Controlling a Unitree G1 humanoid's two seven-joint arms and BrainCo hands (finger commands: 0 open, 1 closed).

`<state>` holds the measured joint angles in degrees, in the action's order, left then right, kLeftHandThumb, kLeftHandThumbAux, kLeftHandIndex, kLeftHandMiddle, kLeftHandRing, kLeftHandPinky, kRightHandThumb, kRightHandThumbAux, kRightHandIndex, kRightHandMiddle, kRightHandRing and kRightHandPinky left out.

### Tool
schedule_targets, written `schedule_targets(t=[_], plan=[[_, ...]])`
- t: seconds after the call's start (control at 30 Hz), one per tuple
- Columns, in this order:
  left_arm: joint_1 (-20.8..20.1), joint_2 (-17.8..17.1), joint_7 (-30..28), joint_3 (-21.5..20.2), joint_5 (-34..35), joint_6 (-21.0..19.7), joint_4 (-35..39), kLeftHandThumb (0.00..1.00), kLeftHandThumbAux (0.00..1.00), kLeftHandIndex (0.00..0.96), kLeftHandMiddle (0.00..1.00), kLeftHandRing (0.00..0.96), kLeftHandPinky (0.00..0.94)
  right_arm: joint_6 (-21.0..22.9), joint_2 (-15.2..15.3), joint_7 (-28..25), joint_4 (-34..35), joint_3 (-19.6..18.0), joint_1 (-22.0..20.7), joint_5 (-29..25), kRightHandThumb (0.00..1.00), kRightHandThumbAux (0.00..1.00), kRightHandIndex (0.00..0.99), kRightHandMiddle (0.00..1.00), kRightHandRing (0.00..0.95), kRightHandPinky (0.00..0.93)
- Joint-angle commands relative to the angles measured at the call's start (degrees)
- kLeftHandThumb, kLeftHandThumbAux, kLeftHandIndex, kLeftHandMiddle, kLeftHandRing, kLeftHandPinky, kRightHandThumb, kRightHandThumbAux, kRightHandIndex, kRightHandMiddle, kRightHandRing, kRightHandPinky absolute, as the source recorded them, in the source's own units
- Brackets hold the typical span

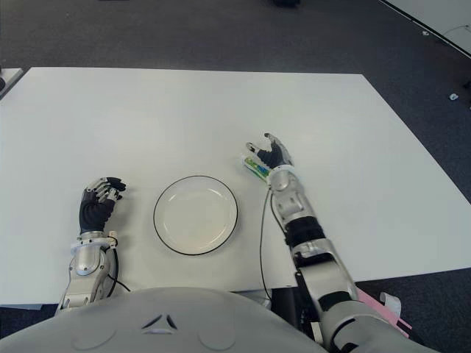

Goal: Put the toothpaste on the table into the plate.

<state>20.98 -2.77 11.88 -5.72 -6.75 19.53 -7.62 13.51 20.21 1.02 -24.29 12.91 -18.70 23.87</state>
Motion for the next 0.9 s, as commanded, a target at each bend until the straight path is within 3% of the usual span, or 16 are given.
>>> schedule_targets(t=[0.03, 0.23, 0.9], plan=[[0.4, 0.3, -0.5, 0.3, -0.1, -0.6, -1.1, 0.720, 0.719, 0.432, 0.482, 0.465, 0.472, -0.3, 4.9, -6.2, 6.8, 1.4, 2.8, 1.7, 0.271, 0.317, 0.000, 0.000, 0.000, 0.000], [0.3, 0.6, -0.3, 0.4, -0.2, -0.3, -1.4, 0.718, 0.719, 0.432, 0.484, 0.470, 0.483, 1.5, 10.0, -13.4, 18.7, 1.9, 7.0, 3.4, 0.313, 0.300, 0.000, 0.000, 0.000, 0.000], [0.6, 1.1, -0.3, 0.7, -0.5, -1.7, -0.4, 0.719, 0.718, 0.432, 0.485, 0.468, 0.475, 4.0, 16.7, -23.8, 30.4, 3.4, 12.7, 11.2, 0.408, 0.213, 0.000, 0.000, 0.000, 0.000]])
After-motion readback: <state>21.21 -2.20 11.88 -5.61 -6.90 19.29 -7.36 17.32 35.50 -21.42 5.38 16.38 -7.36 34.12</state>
